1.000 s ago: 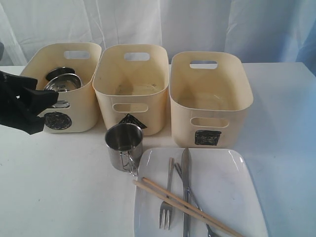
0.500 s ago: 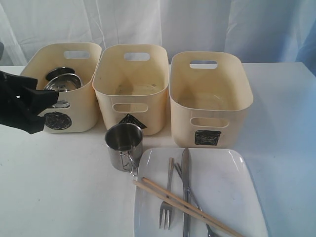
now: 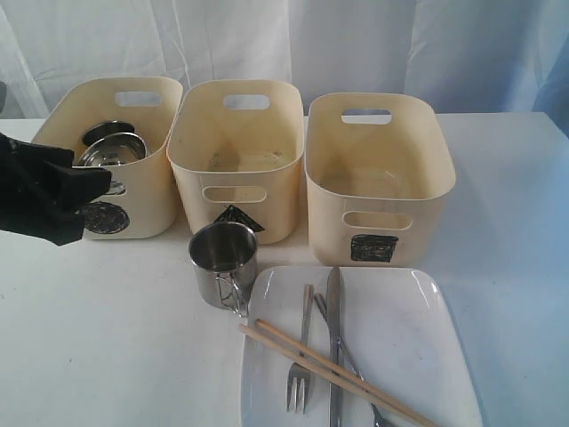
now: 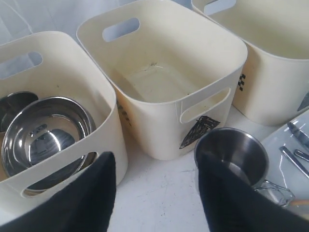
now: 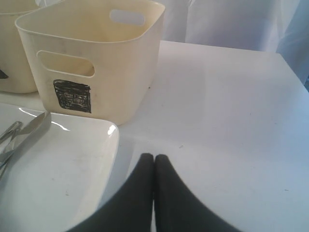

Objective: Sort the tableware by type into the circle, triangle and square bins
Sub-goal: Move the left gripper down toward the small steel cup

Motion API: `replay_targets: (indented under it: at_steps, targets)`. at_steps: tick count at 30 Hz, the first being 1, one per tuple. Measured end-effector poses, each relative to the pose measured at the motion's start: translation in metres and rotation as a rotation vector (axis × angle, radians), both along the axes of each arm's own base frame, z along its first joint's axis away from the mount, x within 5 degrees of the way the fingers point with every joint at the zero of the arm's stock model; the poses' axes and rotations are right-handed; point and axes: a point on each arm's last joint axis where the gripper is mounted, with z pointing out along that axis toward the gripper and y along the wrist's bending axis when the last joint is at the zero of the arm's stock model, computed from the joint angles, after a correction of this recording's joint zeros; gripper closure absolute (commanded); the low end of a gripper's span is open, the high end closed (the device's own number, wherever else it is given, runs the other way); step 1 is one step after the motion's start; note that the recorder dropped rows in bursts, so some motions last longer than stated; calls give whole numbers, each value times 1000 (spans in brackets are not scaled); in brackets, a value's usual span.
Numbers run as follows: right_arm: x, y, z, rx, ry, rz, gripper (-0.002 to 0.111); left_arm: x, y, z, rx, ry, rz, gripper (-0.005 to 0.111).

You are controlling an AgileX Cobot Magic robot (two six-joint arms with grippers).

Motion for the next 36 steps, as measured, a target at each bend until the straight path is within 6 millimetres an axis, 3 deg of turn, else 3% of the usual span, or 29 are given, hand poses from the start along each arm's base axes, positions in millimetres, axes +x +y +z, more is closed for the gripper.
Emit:
replay_targets:
  at_steps: [17, 25, 31, 36]
  targets:
    - [-1, 4, 0, 0, 0, 66, 108, -5, -13, -20, 1, 25, -73, 50]
    - [-1, 3, 0, 0, 0, 65, 108, 17, -24, -46, -147, 150, -36, 50]
    - [-1, 3, 0, 0, 0, 65, 108, 31, -28, -64, -159, 174, -15, 50]
    - [-1, 3, 0, 0, 0, 65, 108, 58, -37, -69, -191, 178, -9, 50]
